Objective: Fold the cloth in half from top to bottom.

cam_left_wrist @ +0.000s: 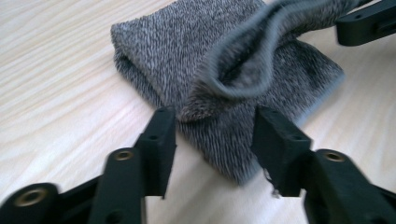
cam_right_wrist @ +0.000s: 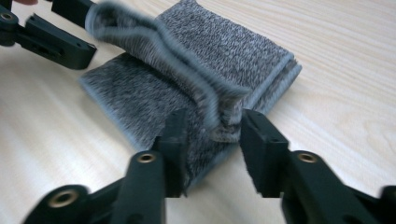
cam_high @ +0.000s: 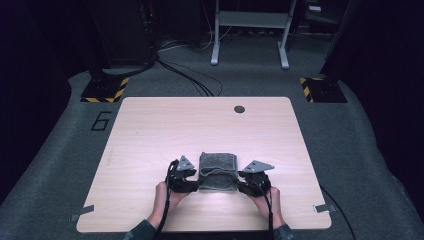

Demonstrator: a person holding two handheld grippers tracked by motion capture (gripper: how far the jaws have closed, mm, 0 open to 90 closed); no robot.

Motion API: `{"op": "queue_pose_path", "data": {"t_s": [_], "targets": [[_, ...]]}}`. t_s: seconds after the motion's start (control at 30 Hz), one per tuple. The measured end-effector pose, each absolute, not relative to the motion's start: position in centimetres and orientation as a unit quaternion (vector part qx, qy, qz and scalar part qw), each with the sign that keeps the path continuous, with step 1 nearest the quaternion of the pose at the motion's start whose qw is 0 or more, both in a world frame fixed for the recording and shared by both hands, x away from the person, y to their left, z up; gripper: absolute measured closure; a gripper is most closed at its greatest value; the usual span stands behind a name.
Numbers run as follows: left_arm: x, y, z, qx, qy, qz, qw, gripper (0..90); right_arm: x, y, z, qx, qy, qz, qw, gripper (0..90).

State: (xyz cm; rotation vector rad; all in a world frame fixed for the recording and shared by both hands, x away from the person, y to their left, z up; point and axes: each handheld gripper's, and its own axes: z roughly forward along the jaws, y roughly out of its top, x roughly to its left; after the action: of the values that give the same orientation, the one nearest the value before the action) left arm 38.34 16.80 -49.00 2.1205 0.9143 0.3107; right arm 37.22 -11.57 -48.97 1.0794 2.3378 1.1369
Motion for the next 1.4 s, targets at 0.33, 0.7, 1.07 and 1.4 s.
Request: {"op": "queue_pose_path", "data": {"t_s": [0.33, 0.7, 1.07, 1.4], "targets": [[39.8, 18.6, -47.7, 0.804, 0.395, 0.148, 0.418, 33.2, 37.9, -13.1, -48.2, 0.414, 0.795, 0.417, 0.15, 36.2], [39.7, 15.9, -51.4, 0.847, 0.384, 0.164, 0.329, 21.2, 40.3, -10.7, -50.9, 0.438, 0.821, 0.332, 0.156, 17.4], [38.8, 15.9, -51.6, 0.843, 0.394, 0.173, 0.323, 21.1, 41.6, -10.7, -52.0, 0.426, 0.831, 0.324, 0.151, 10.5], [39.0, 16.6, -50.9, 0.831, 0.402, 0.18, 0.34, 15.1, 41.1, -10.9, -51.5, 0.426, 0.827, 0.331, 0.156, 11.5]]}}
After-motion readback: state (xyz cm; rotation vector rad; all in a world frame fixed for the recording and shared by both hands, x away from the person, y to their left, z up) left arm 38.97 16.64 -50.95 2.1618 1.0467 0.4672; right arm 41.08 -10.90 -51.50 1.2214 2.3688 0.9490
